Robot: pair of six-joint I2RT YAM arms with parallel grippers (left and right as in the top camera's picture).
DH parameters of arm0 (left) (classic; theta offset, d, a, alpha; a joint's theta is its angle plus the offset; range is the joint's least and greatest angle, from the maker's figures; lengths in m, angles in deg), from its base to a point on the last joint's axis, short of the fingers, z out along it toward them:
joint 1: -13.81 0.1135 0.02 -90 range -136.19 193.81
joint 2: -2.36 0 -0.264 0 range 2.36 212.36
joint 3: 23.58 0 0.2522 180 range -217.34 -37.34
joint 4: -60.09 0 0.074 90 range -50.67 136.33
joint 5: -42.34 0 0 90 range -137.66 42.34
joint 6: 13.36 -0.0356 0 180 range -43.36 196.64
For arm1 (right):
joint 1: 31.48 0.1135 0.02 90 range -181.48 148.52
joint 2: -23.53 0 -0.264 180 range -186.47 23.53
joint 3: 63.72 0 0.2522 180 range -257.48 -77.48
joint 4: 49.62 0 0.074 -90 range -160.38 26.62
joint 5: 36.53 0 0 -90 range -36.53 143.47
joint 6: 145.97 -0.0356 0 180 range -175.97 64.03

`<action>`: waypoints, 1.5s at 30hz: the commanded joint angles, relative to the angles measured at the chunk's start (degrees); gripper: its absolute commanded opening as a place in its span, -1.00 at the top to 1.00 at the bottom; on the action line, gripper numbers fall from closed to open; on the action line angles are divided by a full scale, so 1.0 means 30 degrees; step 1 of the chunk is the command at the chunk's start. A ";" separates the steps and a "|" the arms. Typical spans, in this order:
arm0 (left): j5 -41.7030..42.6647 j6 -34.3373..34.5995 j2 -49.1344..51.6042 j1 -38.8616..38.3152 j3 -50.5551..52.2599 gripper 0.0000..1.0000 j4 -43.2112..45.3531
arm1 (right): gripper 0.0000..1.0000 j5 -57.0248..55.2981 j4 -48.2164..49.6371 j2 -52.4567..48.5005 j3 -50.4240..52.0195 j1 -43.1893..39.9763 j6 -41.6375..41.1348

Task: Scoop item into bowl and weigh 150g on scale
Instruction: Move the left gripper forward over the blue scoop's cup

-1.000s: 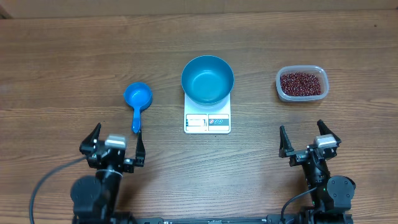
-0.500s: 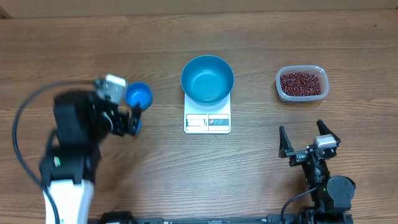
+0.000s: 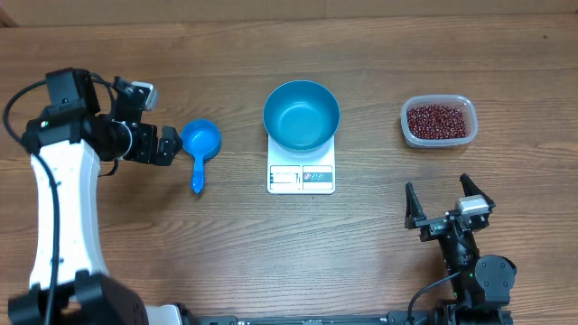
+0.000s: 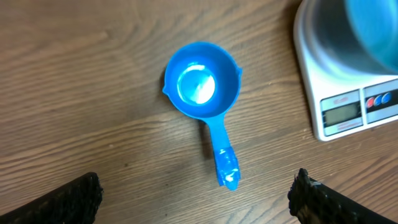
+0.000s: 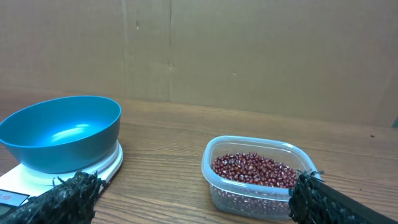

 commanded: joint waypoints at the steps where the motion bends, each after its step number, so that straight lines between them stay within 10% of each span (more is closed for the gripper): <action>1: -0.0066 -0.0743 0.1698 -0.0015 -0.0459 -0.99 -0.0029 | -1.00 0.0095 0.0058 0.0189 0.0197 -0.0066 0.0284; 45: -0.4503 0.1545 0.6229 -0.2186 -0.0430 -0.99 0.5333 | -1.00 0.0095 0.0058 0.0189 0.0197 -0.0066 0.0284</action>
